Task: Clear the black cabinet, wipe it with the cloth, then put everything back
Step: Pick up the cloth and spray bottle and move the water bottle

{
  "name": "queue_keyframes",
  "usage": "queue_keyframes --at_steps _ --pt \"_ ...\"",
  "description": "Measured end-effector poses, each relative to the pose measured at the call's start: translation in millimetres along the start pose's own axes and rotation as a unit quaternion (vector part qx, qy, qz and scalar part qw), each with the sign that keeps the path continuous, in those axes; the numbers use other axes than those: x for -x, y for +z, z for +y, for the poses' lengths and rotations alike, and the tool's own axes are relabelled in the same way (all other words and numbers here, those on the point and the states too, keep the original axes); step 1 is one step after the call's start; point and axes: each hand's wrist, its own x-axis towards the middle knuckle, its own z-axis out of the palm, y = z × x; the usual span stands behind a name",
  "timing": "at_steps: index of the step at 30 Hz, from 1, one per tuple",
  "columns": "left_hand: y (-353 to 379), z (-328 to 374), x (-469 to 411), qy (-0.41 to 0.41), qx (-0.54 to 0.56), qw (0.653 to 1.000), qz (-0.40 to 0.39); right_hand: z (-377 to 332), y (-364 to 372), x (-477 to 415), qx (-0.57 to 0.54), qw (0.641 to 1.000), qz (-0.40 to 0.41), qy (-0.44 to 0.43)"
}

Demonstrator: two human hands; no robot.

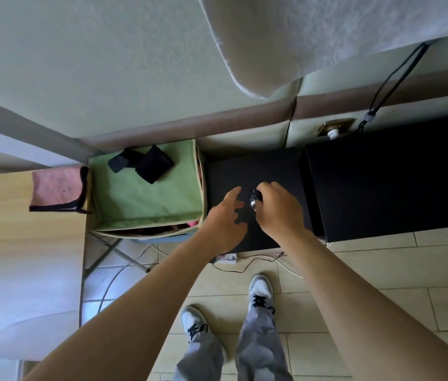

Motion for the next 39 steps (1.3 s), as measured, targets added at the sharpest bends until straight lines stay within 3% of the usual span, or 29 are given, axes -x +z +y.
queue_keyframes --at_steps 6,11,20,24,31,39 --pt "-23.0 7.6 33.9 0.004 -0.007 1.0 0.019 -37.2 -35.0 33.1 -0.012 0.998 0.006 -0.069" --pt "-60.9 14.7 89.3 0.046 -0.022 0.995 0.082 -93.7 -70.7 72.8 -0.017 0.993 -0.014 -0.114" --pt "-162.9 -19.2 203.4 0.067 0.049 0.967 0.239 -242.6 -97.1 127.1 0.006 0.969 -0.039 -0.246" --pt "-217.6 -52.4 239.6 0.076 0.024 0.957 0.278 -311.6 -81.1 139.7 -0.015 0.958 -0.064 -0.28" --pt "-319.8 -150.1 260.3 0.09 0.013 0.948 0.304 -425.5 -21.4 150.8 -0.057 0.948 -0.138 -0.282" --pt "-453.1 -244.3 236.9 0.09 0.025 0.944 0.317 -545.3 58.6 141.5 -0.134 0.968 -0.139 -0.162"
